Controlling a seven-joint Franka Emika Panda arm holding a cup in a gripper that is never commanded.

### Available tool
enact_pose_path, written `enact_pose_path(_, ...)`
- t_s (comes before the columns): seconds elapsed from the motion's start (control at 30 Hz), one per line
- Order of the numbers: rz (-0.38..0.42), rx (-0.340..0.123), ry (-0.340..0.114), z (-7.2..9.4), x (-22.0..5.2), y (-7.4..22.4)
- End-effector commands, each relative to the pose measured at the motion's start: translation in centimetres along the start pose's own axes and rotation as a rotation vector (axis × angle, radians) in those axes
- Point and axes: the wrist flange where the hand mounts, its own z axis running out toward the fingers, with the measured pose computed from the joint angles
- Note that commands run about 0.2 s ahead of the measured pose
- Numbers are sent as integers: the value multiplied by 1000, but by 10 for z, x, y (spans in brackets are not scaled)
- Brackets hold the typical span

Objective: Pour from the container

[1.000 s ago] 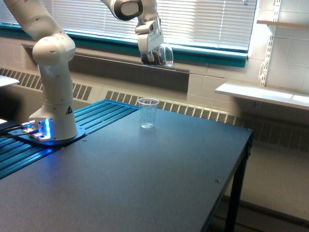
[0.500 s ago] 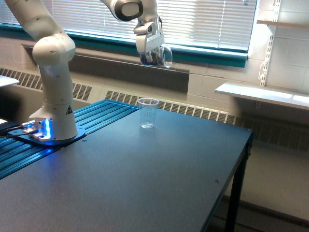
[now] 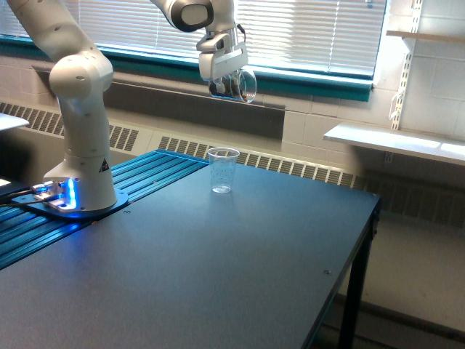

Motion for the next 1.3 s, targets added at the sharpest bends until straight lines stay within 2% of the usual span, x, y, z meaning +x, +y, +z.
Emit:
enact_pose_path(0.03, 103, -15, -7, 1, -3, 5)
enact_pose_path(0.43, 152, -23, -6, 2, -6, 12)
enact_pose_path(1.0, 182, -13, -47, 6, -27, 17)
enact_pose_path(1.3, 230, -7, -53, 10, -36, 22)
